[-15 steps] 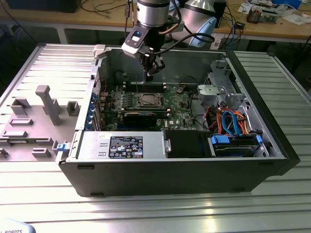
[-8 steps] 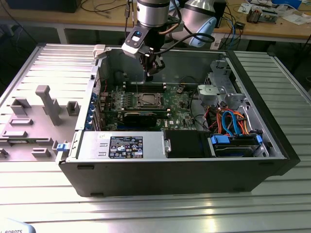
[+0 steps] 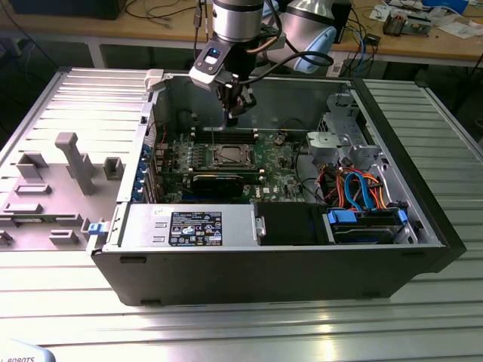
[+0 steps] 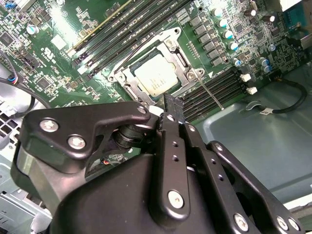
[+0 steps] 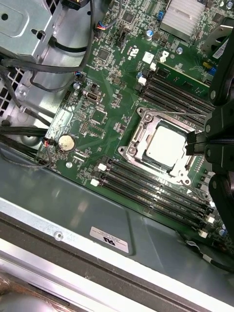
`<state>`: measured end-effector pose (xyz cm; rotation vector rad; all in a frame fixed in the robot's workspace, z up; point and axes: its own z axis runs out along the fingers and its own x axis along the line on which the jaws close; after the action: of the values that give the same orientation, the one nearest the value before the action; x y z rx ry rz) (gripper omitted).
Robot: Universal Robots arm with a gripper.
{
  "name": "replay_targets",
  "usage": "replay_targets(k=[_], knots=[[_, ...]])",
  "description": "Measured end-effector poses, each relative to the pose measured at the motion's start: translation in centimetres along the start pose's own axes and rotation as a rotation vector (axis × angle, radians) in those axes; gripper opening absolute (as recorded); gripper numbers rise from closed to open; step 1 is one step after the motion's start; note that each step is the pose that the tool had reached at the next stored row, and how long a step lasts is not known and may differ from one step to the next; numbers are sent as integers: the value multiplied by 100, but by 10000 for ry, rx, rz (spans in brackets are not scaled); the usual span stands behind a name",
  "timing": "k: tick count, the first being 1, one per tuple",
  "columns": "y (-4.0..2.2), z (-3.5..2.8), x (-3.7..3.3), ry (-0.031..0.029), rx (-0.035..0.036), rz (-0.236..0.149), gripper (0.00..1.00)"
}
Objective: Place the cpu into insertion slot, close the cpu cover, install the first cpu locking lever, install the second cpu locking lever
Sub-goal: 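Install the first cpu locking lever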
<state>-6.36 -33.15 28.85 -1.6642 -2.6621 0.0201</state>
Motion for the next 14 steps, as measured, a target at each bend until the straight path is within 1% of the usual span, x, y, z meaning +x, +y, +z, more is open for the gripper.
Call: replay_targets(k=[1, 3, 5, 6, 8, 9, 11, 12, 13, 14], knots=[[0, 0, 0, -1, 0, -41, 11], [0, 0, 0, -3, -2, -249, 11], [0, 1, 0, -8, -4, -648, 11], [0, 2, 0, -14, -5, -1073, 11], [0, 3, 0, -18, -7, -1525, 11], [0, 4, 0, -23, -9, -1868, 11], [0, 5, 0, -28, -11, -2272, 11], [0, 7, 0, -32, -13, -2631, 11], [0, 8, 0, -35, -14, -2882, 11], [0, 8, 0, -37, -15, -3072, 11]])
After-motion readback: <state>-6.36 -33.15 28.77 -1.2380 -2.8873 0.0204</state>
